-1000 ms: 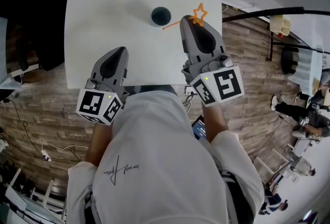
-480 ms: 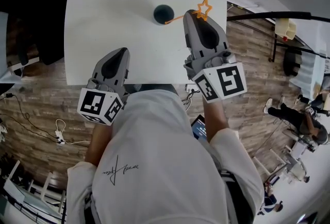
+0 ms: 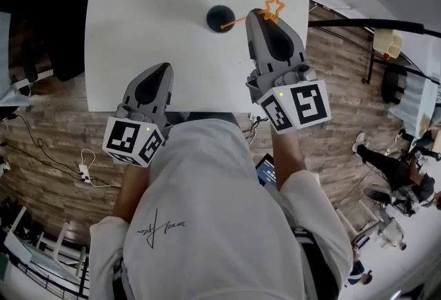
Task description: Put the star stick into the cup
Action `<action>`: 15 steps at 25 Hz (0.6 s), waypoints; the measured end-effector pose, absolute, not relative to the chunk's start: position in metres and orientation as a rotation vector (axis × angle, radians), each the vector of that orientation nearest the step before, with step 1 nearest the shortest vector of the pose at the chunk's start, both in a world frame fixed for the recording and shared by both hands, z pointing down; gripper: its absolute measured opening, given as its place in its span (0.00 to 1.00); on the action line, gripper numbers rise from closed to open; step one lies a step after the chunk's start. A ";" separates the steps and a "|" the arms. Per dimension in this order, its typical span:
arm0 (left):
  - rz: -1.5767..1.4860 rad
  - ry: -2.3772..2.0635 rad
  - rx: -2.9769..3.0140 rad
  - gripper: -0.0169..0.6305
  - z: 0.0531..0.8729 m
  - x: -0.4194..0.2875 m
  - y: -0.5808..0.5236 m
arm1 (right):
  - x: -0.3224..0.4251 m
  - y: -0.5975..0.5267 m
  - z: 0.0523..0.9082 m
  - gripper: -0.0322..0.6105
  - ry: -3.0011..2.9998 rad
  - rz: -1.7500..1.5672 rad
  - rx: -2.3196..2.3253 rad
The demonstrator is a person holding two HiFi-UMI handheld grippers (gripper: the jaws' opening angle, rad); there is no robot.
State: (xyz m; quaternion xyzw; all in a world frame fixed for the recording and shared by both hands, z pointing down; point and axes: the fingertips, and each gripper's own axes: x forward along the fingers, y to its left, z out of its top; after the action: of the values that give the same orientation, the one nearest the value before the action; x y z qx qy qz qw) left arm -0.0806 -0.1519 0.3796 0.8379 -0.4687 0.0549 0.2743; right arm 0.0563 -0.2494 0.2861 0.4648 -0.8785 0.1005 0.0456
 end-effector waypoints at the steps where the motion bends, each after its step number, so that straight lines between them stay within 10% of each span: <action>1: 0.148 -1.263 2.250 0.04 0.380 -0.081 -0.153 | 0.056 -0.251 0.288 0.08 -2.682 0.311 1.417; 15: 0.167 -1.275 2.224 0.04 0.386 -0.082 -0.165 | 0.053 -0.264 0.309 0.08 -2.658 0.386 1.385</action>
State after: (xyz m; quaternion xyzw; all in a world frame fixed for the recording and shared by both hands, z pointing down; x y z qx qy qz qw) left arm -0.0816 -0.1649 0.3864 0.8305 -0.4761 0.0624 0.2825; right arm 0.0532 -0.2641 0.3093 0.4574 -0.8781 0.1274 0.0597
